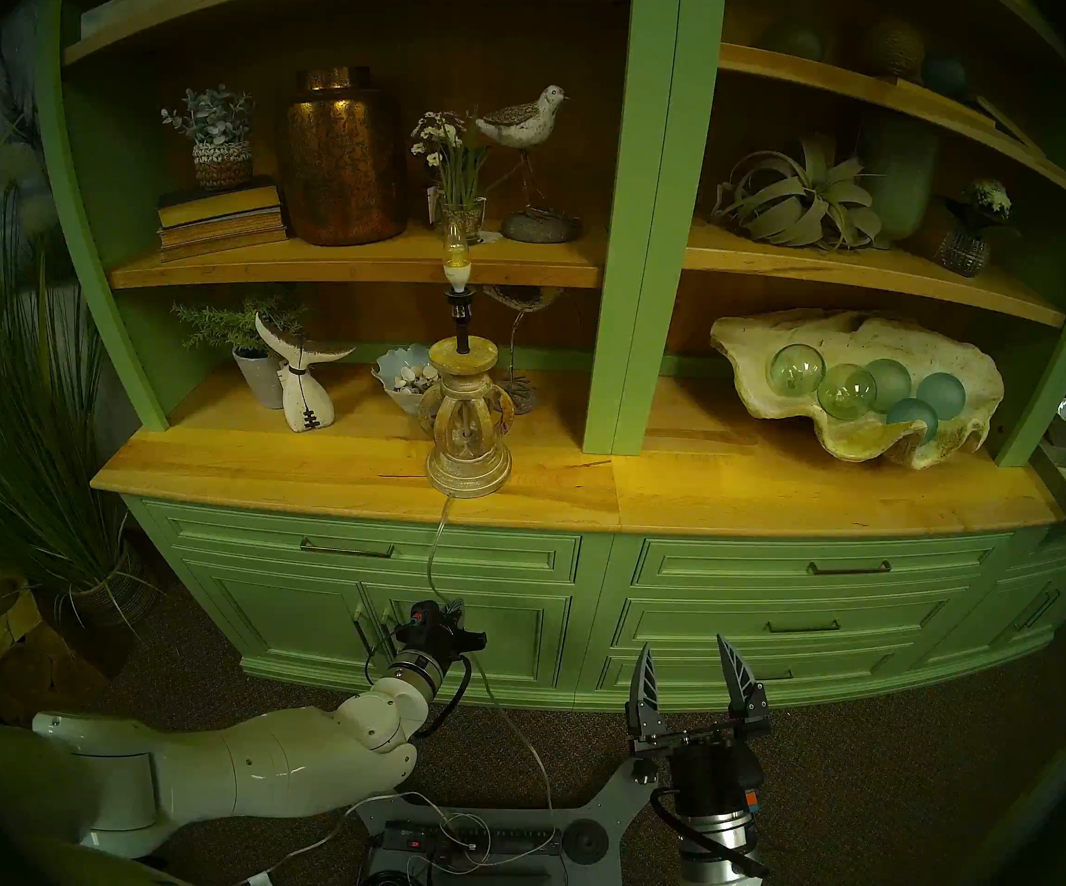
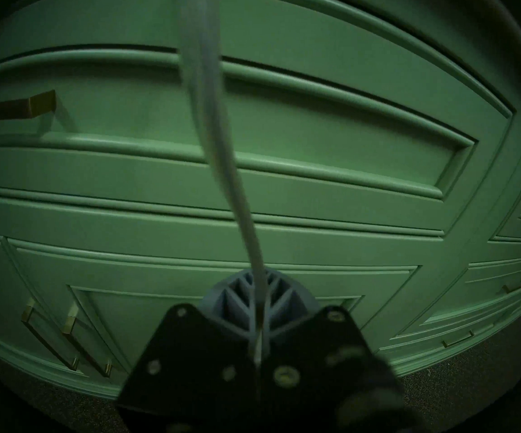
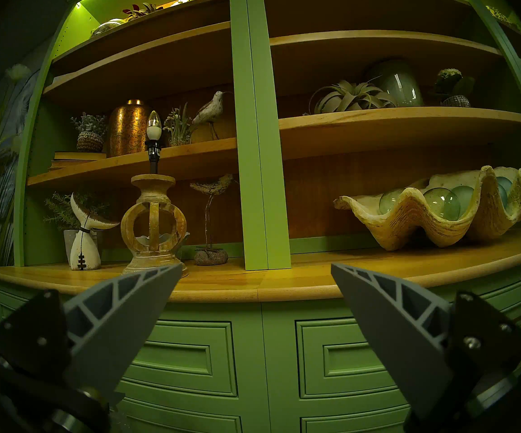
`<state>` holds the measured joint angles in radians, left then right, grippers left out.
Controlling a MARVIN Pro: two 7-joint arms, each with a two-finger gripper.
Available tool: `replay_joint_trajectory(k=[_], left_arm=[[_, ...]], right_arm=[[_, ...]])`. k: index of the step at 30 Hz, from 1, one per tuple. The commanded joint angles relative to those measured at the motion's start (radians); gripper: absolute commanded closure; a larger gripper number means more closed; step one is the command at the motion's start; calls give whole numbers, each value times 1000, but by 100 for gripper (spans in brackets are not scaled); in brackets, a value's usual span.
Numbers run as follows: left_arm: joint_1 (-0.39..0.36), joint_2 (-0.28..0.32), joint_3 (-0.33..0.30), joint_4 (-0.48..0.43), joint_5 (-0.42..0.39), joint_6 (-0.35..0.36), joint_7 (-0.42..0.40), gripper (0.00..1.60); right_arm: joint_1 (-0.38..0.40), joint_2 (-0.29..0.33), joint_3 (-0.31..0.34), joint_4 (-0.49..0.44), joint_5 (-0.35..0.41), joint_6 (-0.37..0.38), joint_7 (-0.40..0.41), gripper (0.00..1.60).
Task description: Grab cable and switch light on
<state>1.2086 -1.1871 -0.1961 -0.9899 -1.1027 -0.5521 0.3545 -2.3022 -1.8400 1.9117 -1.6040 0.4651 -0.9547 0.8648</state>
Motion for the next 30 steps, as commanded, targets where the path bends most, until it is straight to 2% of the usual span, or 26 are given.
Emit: replay_joint_trajectory(k=[1,4,11,18,26,30], left_arm=[[-11,67,-14,-77,0,-70,-108,160],[-41,120,28,-103,72,-34,-112,160],[-65,206,31,-107,122,-39,-144,160],[-75,299,3,-166,126,-95,-193,160],[-85,349,-9,-251,136,-132,-264,160],[-95,398,-19,-319,140,-156,-323,160]], right_arm=[[3,0,-1,-27,-1,-4,1,0],[4,0,-1,-26,0,-4,1,0],[5,1,-1,-23,0,-5,2,0],[5,1,-1,-22,1,-5,2,0],[5,1,-1,-24,1,-5,2,0],[5,1,-1,-23,1,-5,2,0]])
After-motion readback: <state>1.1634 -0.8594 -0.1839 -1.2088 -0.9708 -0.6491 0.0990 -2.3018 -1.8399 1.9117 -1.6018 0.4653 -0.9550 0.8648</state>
